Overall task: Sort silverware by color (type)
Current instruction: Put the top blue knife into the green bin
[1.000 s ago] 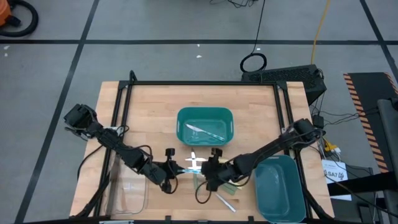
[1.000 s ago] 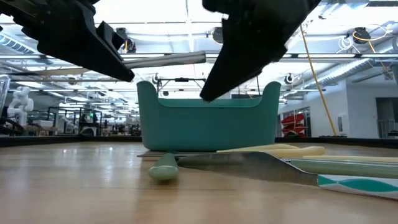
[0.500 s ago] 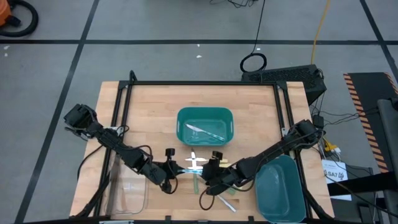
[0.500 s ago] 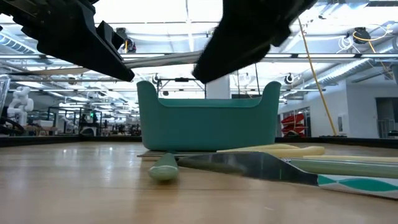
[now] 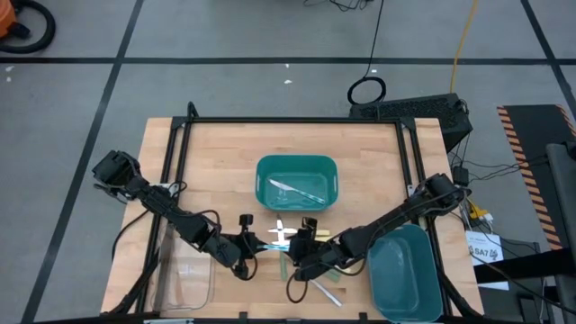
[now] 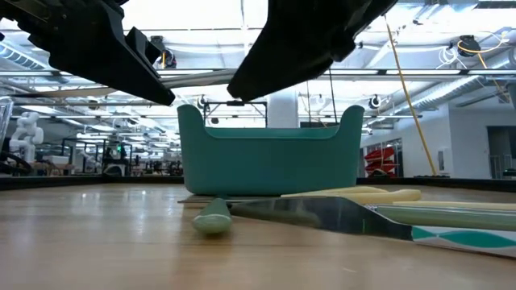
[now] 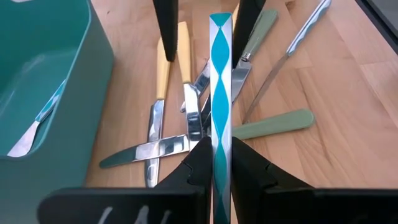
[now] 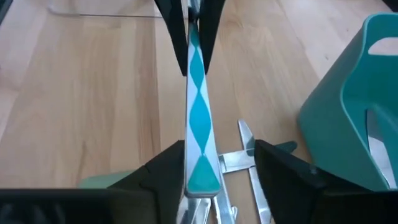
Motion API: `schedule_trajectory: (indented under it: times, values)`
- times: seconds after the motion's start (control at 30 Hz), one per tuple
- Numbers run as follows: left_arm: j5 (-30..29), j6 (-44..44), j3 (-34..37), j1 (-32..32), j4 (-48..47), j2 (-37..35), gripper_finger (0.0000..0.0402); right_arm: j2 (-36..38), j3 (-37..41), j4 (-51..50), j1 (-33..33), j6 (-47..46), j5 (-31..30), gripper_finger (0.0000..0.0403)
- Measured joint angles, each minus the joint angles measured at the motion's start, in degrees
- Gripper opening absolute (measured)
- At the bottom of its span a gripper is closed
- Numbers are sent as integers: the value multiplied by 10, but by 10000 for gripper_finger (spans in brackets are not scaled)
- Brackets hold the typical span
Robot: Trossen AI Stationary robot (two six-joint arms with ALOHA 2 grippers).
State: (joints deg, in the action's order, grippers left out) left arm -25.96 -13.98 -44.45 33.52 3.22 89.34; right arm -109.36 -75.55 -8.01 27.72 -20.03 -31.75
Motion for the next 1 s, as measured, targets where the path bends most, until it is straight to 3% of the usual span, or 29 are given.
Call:
schedule_trajectory:
  times: [0.37,0.57,0.87,1.0]
  values:
    - [-4,2,0,-1,-1,0,37,0,0,1,-3,19,11,51]
    - [-3,-2,0,-1,-1,0,41,0,0,1,-3,23,10,50]
    - [-20,-29,0,0,4,0,148,0,0,-7,-3,13,-2,52]
    - [-23,-29,0,0,40,0,176,1,0,-19,-3,12,-1,51]
